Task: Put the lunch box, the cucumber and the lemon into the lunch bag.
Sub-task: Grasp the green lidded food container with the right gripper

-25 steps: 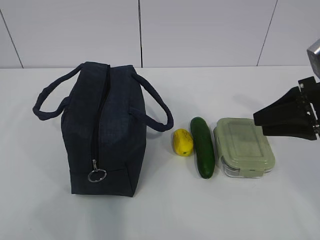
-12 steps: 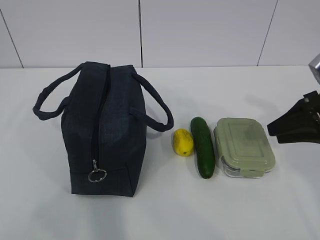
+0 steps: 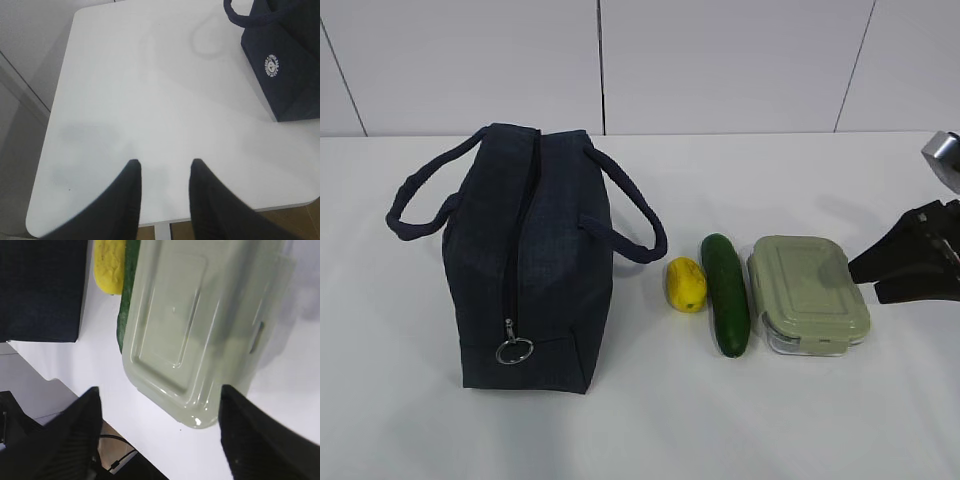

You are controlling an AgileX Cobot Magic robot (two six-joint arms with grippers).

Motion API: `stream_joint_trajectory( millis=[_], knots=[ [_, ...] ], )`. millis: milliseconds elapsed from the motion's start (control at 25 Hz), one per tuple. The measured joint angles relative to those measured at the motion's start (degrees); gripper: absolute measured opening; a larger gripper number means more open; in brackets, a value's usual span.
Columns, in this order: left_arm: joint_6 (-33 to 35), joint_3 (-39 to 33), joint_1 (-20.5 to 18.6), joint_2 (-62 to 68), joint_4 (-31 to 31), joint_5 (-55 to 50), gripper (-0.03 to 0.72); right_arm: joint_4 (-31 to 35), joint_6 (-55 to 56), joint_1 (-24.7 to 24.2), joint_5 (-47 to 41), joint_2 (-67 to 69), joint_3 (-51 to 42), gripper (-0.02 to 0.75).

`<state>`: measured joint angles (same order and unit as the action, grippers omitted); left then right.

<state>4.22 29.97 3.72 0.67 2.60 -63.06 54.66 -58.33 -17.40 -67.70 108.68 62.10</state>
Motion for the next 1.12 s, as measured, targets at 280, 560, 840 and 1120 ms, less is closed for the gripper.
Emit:
stream_joint_trajectory(
  millis=[280, 560, 840, 1120],
  knots=[
    [0.0, 0.0, 0.0, 0.0, 0.0, 0.0, 0.236, 2.4, -4.7, 0.0, 0.0, 0.4, 0.1, 0.650],
    [0.0, 0.0, 0.0, 0.0, 0.0, 0.0, 0.236, 3.3, -5.9, -1.8, 0.0, 1.5, 1.1, 0.652],
    [0.0, 0.0, 0.0, 0.0, 0.0, 0.0, 0.236, 8.1, -8.6, -5.9, 0.2, 4.8, 1.2, 0.653],
    [0.0, 0.0, 0.0, 0.0, 0.0, 0.0, 0.236, 10.0, -9.6, -5.9, 0.5, 10.0, 3.4, 0.652]
  ],
)
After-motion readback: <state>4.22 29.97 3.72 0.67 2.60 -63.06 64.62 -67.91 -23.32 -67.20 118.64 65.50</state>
